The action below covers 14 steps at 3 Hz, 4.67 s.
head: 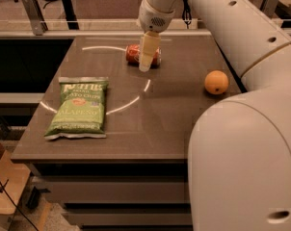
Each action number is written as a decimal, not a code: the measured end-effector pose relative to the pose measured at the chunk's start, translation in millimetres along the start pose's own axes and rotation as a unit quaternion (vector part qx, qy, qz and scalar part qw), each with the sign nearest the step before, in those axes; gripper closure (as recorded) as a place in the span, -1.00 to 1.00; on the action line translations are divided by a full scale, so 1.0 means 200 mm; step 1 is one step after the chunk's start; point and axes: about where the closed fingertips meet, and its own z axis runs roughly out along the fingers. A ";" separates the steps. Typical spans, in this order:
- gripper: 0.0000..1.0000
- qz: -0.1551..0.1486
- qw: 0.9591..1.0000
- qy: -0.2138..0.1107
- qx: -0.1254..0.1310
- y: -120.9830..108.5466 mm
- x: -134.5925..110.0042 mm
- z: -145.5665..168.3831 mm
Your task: Place coke can upright
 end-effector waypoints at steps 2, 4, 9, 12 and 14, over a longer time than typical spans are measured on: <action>-1.00 0.013 0.999 0.036 0.025 -0.11 0.03 0.12; -1.00 0.018 0.998 0.048 0.022 -0.14 0.04 0.27; 0.30 0.045 0.997 0.067 0.018 -0.19 0.13 0.40; 1.00 0.038 0.992 -0.071 0.097 -0.12 -0.07 -0.09; 1.00 0.035 0.994 -0.055 0.086 -0.12 -0.07 -0.02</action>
Offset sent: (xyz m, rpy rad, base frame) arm 0.0205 0.0031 -0.0128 -0.0378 -0.0290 -0.0435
